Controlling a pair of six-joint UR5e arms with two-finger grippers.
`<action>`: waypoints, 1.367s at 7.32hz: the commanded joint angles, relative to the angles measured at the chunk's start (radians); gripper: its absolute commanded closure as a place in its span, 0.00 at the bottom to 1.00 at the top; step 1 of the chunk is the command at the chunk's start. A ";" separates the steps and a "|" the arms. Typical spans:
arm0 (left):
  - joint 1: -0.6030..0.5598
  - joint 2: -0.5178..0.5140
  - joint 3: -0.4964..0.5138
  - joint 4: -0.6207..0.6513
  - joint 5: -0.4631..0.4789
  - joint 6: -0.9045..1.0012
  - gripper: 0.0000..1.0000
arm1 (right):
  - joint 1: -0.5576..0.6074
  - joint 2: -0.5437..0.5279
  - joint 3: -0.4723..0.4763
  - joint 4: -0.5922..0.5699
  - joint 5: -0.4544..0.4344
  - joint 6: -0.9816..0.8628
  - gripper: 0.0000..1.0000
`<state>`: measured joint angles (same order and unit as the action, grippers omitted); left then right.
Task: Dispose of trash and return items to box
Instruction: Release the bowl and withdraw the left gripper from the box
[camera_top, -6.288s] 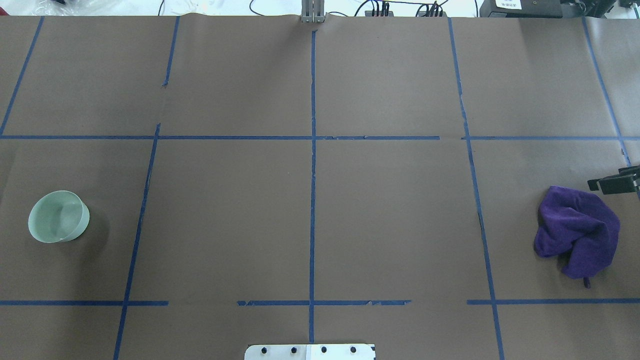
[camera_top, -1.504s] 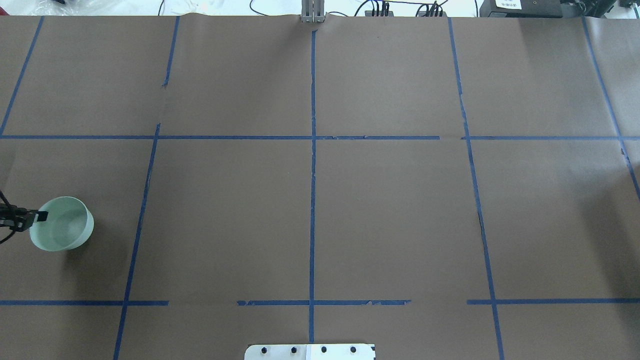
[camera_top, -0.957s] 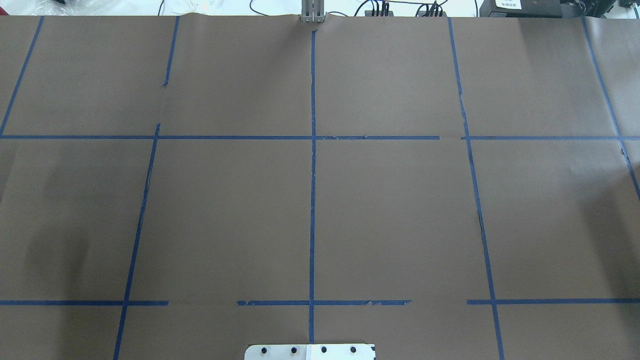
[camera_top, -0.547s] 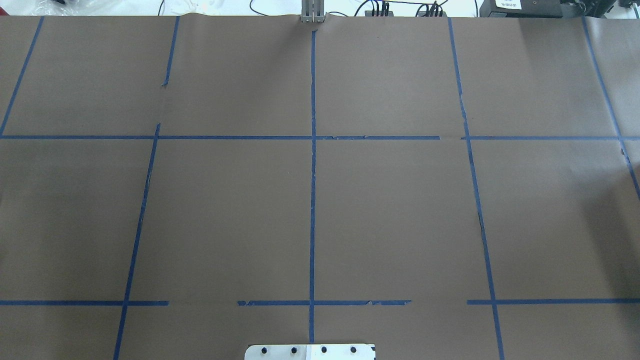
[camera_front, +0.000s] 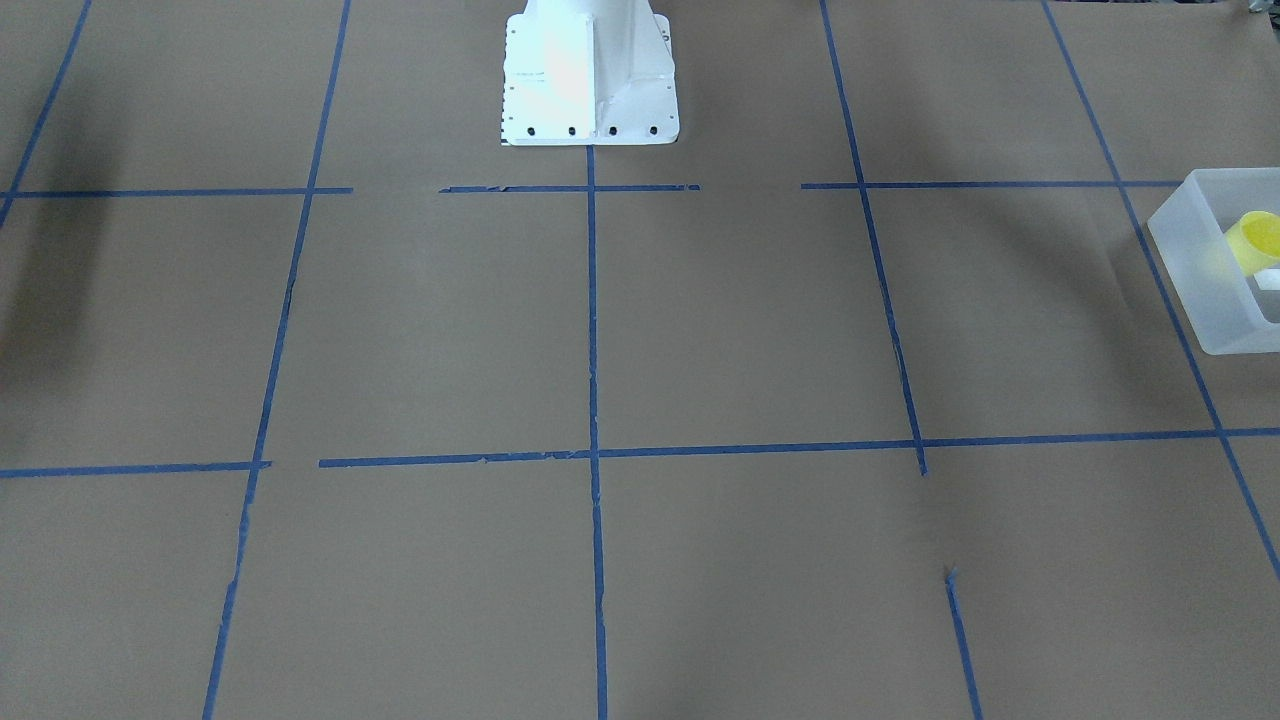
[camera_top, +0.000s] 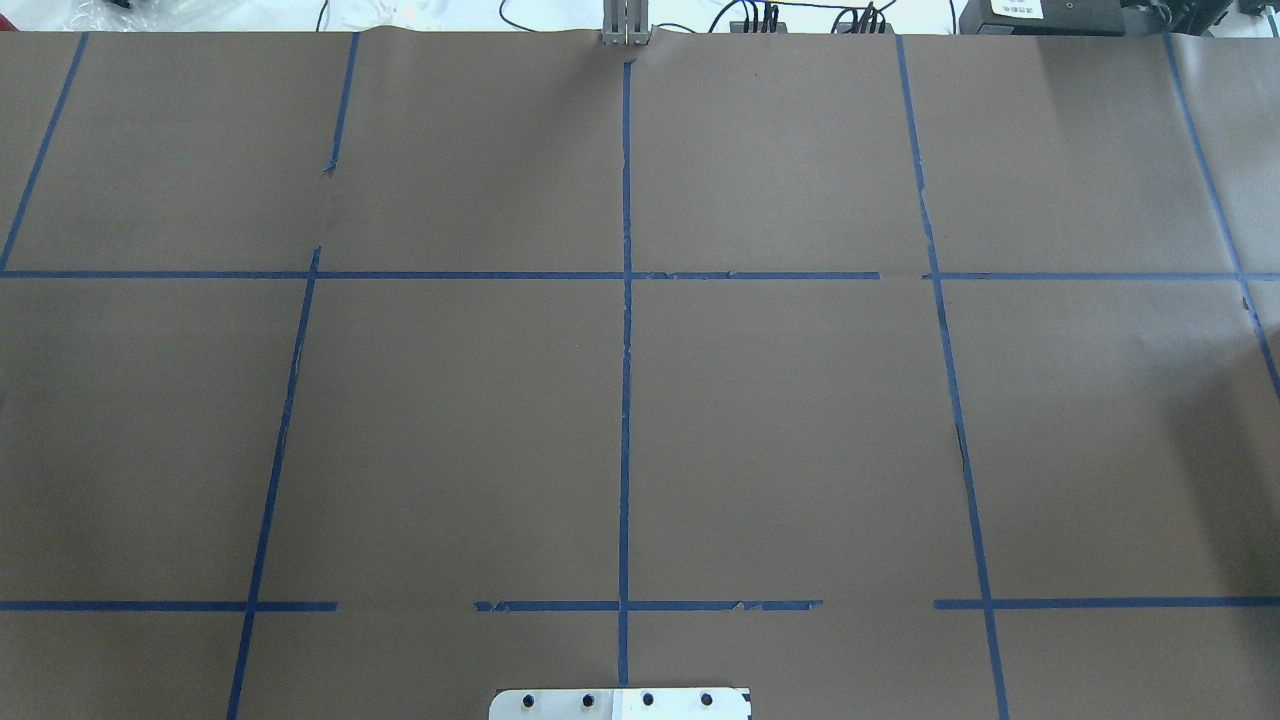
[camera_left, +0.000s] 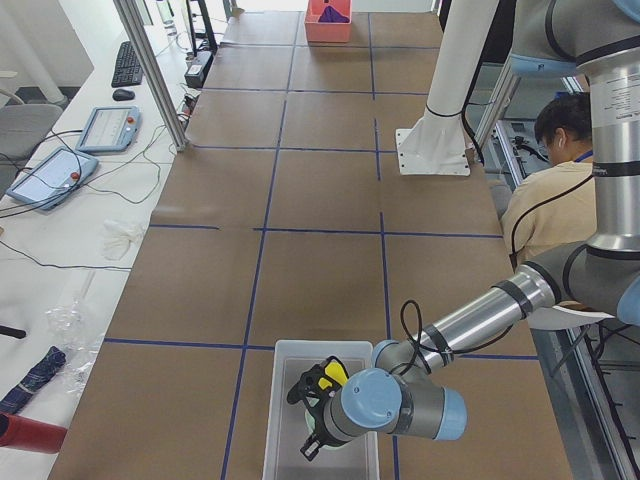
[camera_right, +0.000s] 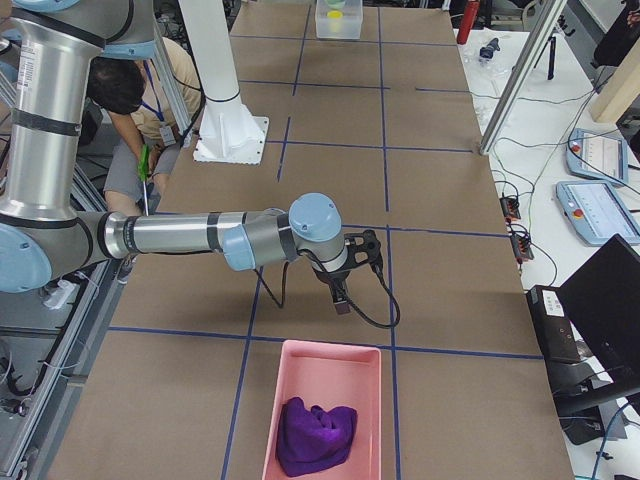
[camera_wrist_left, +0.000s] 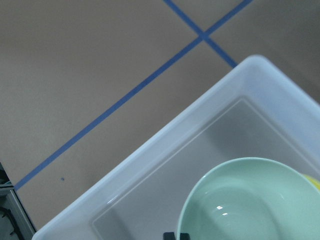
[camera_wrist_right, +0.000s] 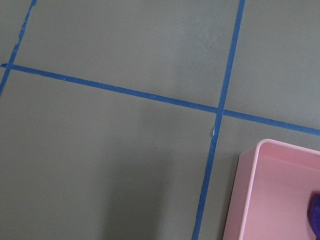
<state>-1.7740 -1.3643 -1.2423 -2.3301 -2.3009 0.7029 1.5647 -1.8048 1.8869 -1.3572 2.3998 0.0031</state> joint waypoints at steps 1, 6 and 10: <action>-0.001 0.001 0.008 -0.053 0.025 -0.025 0.34 | 0.000 -0.001 0.001 0.001 -0.001 0.000 0.00; 0.101 -0.105 -0.308 0.320 0.018 -0.444 0.00 | -0.008 0.022 -0.008 -0.016 -0.010 -0.002 0.00; 0.110 -0.078 -0.488 0.791 -0.027 -0.442 0.00 | -0.058 0.050 -0.035 -0.133 -0.054 0.003 0.00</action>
<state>-1.6670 -1.4641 -1.6748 -1.6360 -2.3014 0.2595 1.5129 -1.7637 1.8500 -1.4264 2.3490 0.0031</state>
